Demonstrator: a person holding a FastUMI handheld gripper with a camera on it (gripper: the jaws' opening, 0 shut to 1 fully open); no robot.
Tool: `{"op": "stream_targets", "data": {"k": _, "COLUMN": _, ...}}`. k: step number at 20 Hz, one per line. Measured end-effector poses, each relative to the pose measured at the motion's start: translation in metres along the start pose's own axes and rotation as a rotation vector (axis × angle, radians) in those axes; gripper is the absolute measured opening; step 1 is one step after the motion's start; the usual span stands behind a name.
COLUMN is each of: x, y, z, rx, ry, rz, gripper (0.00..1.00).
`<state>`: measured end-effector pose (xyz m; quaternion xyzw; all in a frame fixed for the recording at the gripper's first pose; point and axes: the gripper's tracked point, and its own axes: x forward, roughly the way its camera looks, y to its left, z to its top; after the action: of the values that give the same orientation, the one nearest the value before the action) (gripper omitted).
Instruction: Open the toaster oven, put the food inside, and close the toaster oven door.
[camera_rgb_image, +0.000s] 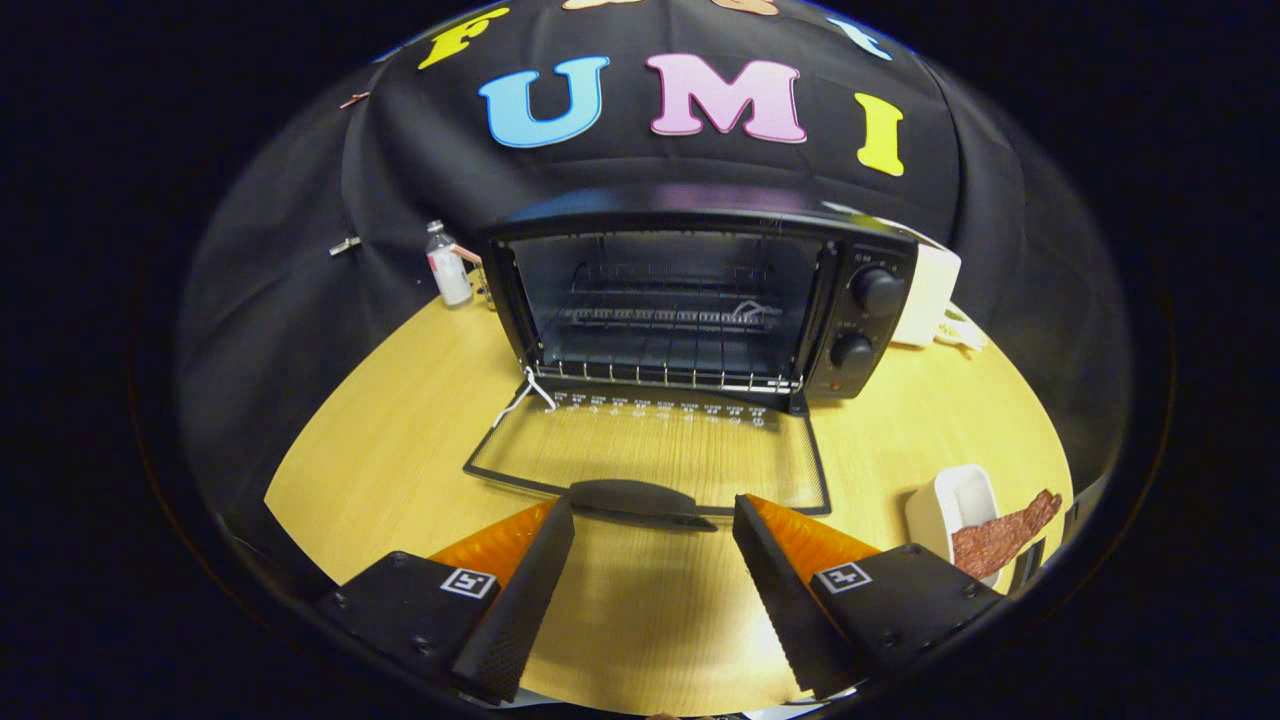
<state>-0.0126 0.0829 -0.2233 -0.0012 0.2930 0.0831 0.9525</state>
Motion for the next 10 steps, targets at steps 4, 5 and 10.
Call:
{"op": "stream_targets", "data": {"k": 4, "x": -0.033, "y": -0.028, "z": 0.044, "rx": -0.027, "ry": -0.093, "rz": -0.008, "gripper": 0.99}}
{"op": "stream_targets", "data": {"k": 5, "x": -0.042, "y": -0.036, "z": 0.057, "rx": -0.024, "ry": -0.121, "rz": -0.008, "gripper": 0.99}}
{"op": "stream_targets", "data": {"k": 10, "x": -0.083, "y": -0.099, "z": 0.098, "rx": -0.014, "ry": -0.208, "rz": -0.025, "gripper": 0.99}}
